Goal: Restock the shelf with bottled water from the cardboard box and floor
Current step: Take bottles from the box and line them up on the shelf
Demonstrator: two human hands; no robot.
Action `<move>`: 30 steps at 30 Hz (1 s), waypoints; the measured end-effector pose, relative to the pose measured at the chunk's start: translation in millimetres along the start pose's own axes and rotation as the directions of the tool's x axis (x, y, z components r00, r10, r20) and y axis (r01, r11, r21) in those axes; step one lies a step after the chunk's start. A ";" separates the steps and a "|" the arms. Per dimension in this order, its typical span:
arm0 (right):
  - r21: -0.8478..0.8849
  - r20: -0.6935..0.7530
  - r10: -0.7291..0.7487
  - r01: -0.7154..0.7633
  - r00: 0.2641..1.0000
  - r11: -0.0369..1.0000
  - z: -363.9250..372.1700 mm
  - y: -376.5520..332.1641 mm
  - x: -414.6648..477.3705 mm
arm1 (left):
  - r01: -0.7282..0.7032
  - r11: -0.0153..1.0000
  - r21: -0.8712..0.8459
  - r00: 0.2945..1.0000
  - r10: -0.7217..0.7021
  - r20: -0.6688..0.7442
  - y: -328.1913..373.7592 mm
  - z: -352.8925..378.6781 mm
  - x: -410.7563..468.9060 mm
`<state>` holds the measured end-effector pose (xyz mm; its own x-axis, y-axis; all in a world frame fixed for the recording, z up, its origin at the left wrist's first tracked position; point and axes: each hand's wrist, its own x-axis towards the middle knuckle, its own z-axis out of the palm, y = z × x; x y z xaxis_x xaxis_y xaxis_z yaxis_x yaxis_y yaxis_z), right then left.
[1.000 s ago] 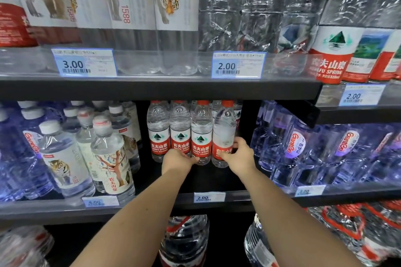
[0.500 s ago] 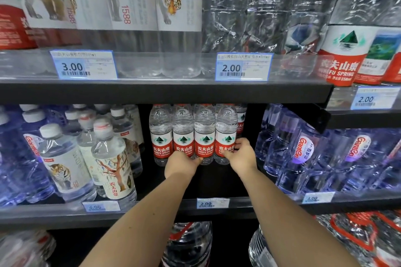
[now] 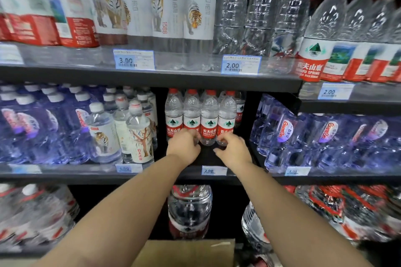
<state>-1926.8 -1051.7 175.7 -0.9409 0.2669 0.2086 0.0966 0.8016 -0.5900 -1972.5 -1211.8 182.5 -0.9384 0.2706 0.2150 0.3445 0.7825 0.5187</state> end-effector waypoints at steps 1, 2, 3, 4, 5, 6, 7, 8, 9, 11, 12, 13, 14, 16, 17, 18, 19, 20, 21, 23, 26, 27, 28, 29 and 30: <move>-0.054 0.016 -0.031 0.032 0.999 0.998 -2.0 -5.9 -10.6 | -0.028 0.997 0.067 0.999 0.029 -0.015 0.9 -4.4 -10.4; -0.104 0.036 -0.056 0.060 0.998 0.993 -3.1 -11.2 -22.7 | -0.049 0.990 0.134 0.998 0.053 -0.021 1.3 -8.8 -22.7; -0.139 0.053 -0.075 0.082 0.996 0.987 -3.7 -15.8 -35.6 | -0.068 0.978 0.195 0.997 0.075 -0.025 1.5 -13.2 -36.1; -0.161 0.066 -0.092 0.102 0.994 0.982 -4.1 -19.7 -49.5 | -0.081 0.967 0.241 0.996 0.089 -0.023 0.8 -16.6 -50.4; -0.173 0.077 -0.107 0.119 0.991 0.978 -3.3 -22.7 -63.3 | -0.092 0.957 0.274 0.995 0.100 -0.015 -1.0 -19.4 -65.9; -0.180 0.087 -0.123 0.137 0.989 0.974 -1.7 -25.0 -78.1 | -0.097 0.949 0.299 0.995 0.102 0.000 -4.0 -20.3 -82.5; -0.182 0.099 -0.137 0.153 0.986 0.971 1.7 -25.9 -93.2 | -0.094 0.944 0.317 0.995 0.095 0.009 -8.1 -18.5 -100.1; -0.180 0.112 -0.149 0.168 0.982 0.969 5.9 -26.0 -108.5 | -0.079 0.942 0.325 0.997 0.081 0.007 -12.6 -15.4 -118.1; -0.177 0.127 -0.150 0.171 0.981 0.969 11.4 -25.3 -124.6 | -0.060 0.942 0.329 0.998 0.063 0.002 -18.2 -10.1 -136.4; -0.179 0.160 -0.125 0.153 0.979 0.972 26.0 -19.9 -157.0 | -0.028 0.939 0.342 1.000 0.026 0.011 -32.6 6.6 -173.0; -0.179 0.184 -0.108 0.142 0.977 0.974 35.4 -15.6 -173.7 | -0.017 0.936 0.351 1.000 0.007 0.028 -41.7 17.4 -192.3; -0.173 0.209 -0.091 0.129 0.974 0.976 47.0 -9.5 -189.9 | -0.004 0.933 0.359 0.998 -0.016 0.054 -51.7 29.3 -211.6; -0.171 0.240 -0.066 0.109 0.968 0.979 60.2 -2.2 -206.1 | 0.012 0.930 0.368 0.995 -0.049 0.091 -61.4 40.8 -231.1; -0.175 0.317 -0.001 0.060 0.948 0.983 86.4 13.9 -239.7 | 0.062 0.921 0.385 0.973 -0.142 0.183 -80.3 63.9 -269.5; -0.183 0.352 0.041 0.026 0.935 0.983 99.0 22.5 -255.4 | 0.097 0.916 0.390 0.956 -0.195 0.221 -89.3 75.8 -286.4; -0.202 0.395 0.094 -0.013 0.914 0.979 110.3 30.6 -270.1 | 0.135 0.911 0.390 0.936 -0.246 0.250 -97.3 87.1 -301.8; -0.225 0.435 0.141 -0.044 0.889 0.973 121.2 38.5 -283.4 | 0.177 0.905 0.386 0.915 -0.296 0.275 -104.8 98.8 -315.3; -0.242 0.476 0.187 -0.076 0.859 0.967 133.9 48.3 -295.3 | 0.222 0.899 0.376 0.891 -0.344 0.297 -112.0 110.7 -327.1; -0.250 0.513 0.233 -0.116 0.826 0.961 145.9 57.7 -305.9 | 0.268 0.891 0.367 0.866 -0.390 0.313 -118.4 122.5 -337.4; -0.272 0.554 0.344 -0.226 0.758 0.936 170.8 75.3 -322.5 | 0.357 0.862 0.360 0.804 -0.480 0.351 -132.0 148.2 -351.9; -0.290 0.585 0.499 -0.409 0.639 0.865 213.8 102.6 -337.5 | 0.457 0.798 0.393 0.688 -0.597 0.412 -156.6 187.5 -360.3; -0.293 0.594 0.543 -0.469 0.593 0.833 229.6 111.4 -340.8 | 0.481 0.776 0.407 0.651 -0.627 0.427 -167.1 199.6 -361.0; -0.295 0.600 0.583 -0.526 0.548 0.798 245.6 119.3 -343.6 | 0.508 0.753 0.418 0.618 -0.656 0.432 -179.1 210.3 -361.6; -0.291 0.603 0.615 -0.578 0.508 0.763 261.9 126.6 -346.3 | 0.540 0.728 0.422 0.592 -0.685 0.425 -191.9 219.8 -362.8; -0.284 0.609 0.640 -0.624 0.469 0.728 278.7 132.9 -348.9 | 0.570 0.704 0.424 0.568 -0.710 0.416 -204.2 227.1 -364.3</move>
<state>-1676.2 -1187.5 -192.8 -0.5770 0.3122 -0.7547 0.7498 0.5689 -0.3379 -1707.3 -1342.7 -189.7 -0.7890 -0.1690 -0.5907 -0.3045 0.9426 0.1372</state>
